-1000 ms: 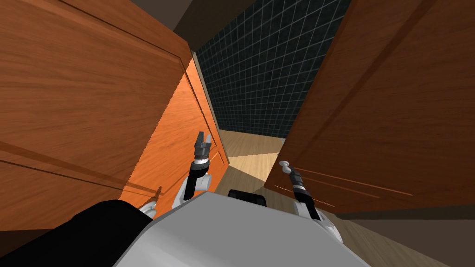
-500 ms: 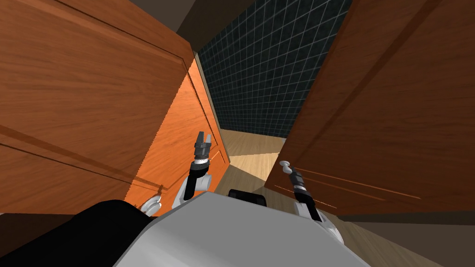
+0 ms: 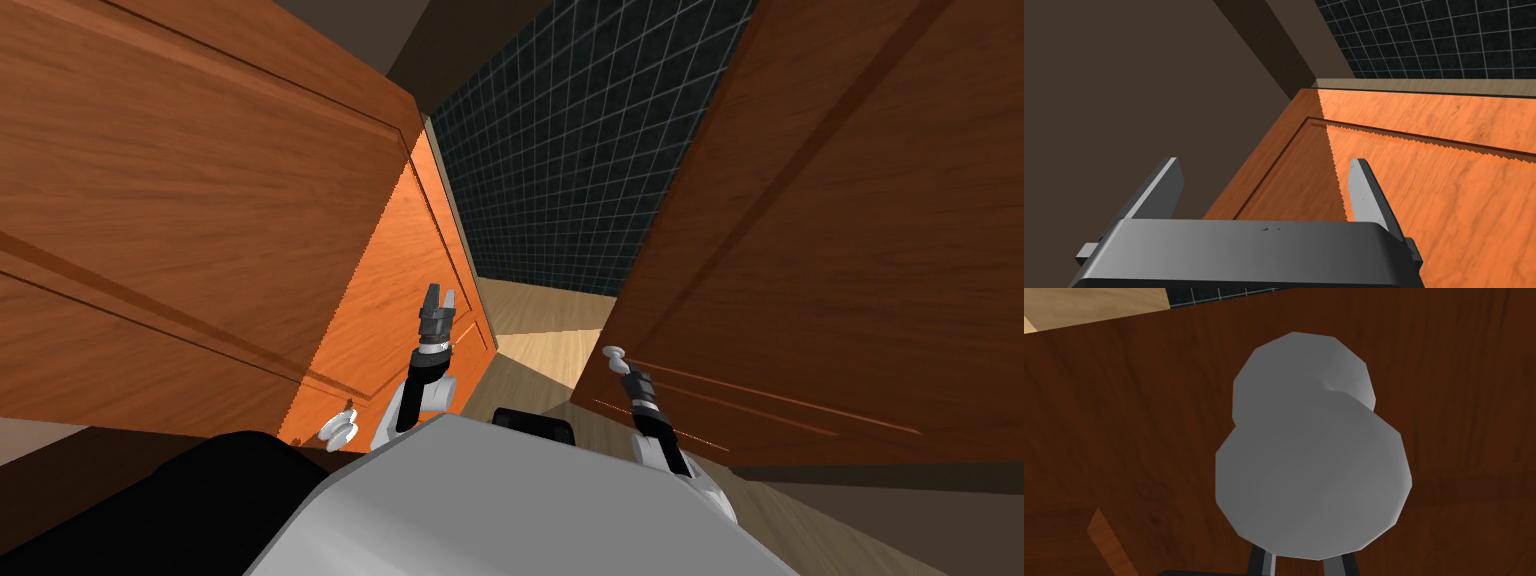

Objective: Pull the door open

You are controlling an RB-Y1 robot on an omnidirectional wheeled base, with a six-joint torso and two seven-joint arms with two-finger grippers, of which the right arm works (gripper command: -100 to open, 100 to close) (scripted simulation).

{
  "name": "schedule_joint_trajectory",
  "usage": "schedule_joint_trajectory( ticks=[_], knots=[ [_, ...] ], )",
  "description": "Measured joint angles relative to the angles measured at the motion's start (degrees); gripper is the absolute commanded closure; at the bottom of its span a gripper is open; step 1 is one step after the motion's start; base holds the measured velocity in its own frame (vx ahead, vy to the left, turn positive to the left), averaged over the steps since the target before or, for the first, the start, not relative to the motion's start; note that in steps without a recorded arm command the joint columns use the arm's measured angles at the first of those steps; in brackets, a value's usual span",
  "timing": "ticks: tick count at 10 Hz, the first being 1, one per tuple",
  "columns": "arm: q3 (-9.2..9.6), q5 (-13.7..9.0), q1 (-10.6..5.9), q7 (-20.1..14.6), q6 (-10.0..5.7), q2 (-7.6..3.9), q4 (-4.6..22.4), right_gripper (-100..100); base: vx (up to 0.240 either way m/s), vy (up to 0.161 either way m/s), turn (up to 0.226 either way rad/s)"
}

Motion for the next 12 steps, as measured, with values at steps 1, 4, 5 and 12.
schedule_joint_trajectory(
  ticks=[1,4,5,12],
  knots=[
    [0.39,-0.6,-1.22,-1.7,-0.99,-0.27,2.4,100,-0.031,-0.012,0.046],
    [1.04,-2.0,-1.16,-5.5,-1.11,-0.27,2.5,100,-0.024,-0.010,0.028],
    [1.10,-2.0,-0.60,-5.8,-0.84,-0.20,1.6,100,-0.027,-0.002,0.072],
    [2.98,-5.9,-0.69,-15.5,0.01,-0.28,1.6,-100,-0.048,-0.009,0.038]
  ],
)
